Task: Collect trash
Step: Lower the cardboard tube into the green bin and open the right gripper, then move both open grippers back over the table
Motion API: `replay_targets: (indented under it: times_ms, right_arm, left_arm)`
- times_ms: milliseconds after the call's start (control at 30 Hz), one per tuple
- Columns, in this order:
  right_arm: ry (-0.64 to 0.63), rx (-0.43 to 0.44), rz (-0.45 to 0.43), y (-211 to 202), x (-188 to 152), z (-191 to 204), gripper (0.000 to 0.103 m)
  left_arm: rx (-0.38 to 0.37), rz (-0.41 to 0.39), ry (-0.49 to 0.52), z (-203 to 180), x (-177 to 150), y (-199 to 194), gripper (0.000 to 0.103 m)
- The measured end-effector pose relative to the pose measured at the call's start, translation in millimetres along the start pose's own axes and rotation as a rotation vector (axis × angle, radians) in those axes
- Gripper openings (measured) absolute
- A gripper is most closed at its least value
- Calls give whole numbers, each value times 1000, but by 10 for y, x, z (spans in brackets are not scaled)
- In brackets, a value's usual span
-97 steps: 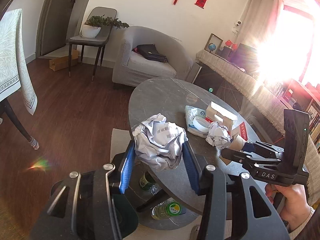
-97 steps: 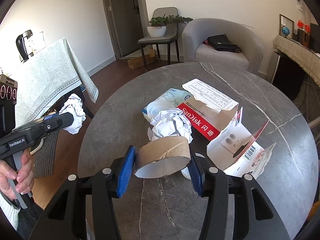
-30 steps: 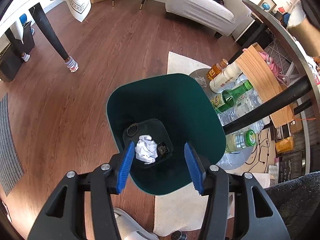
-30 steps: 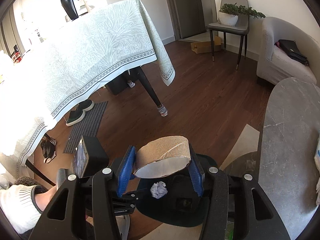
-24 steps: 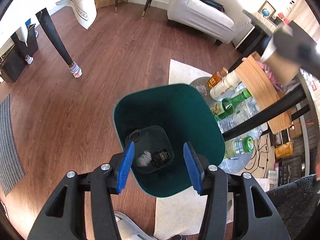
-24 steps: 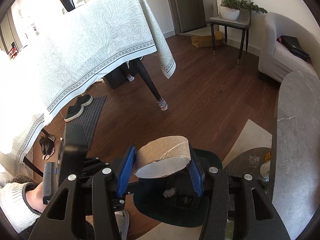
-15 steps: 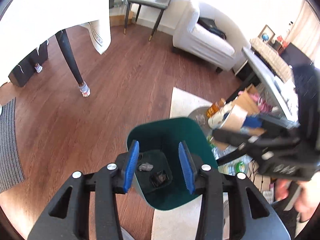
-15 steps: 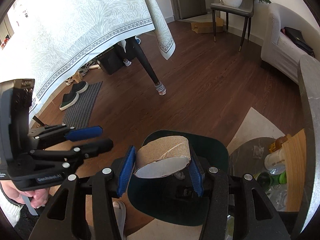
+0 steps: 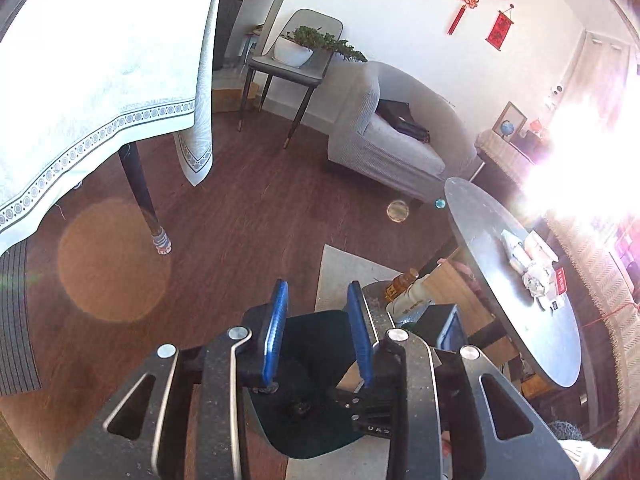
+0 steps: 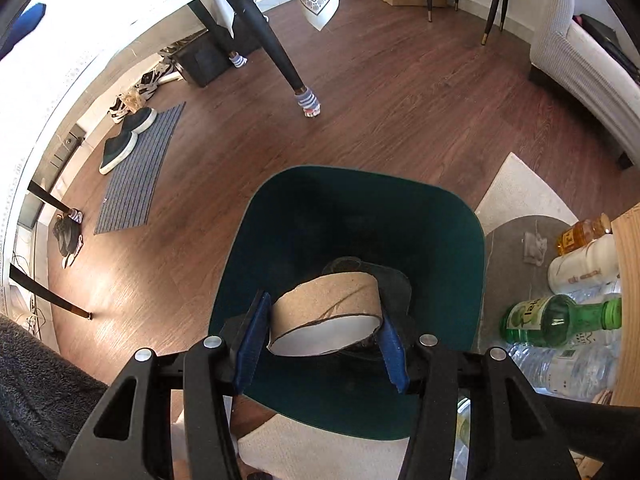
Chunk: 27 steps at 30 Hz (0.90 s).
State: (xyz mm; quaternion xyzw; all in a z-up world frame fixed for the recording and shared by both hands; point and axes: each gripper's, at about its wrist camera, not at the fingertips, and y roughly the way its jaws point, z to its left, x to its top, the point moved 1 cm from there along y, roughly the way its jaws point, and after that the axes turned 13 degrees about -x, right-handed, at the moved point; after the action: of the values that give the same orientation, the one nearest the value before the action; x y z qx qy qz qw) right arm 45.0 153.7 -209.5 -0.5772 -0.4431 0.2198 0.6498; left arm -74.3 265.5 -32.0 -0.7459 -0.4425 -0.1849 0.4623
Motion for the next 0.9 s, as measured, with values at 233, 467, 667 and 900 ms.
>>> replay_targets:
  times_ms: [233,467,667,900]
  right_arm:
    - [-15,-27,40,85,-137,-62,64]
    - [-43,-10,18,-29,-223,-92,64]
    - [-92,32,-69,-430,-210,1,64]
    - [-116,69,-209,-1090,-229,25,64]
  left_arm:
    - [-26,-36,34,-200,92,-55,32]
    - [-44,-73,39,-333,158,-100,32]
    - [-60,-98,53,-490,222,-96,32]
    - [-82,-122,75,-680,266,-73,32]
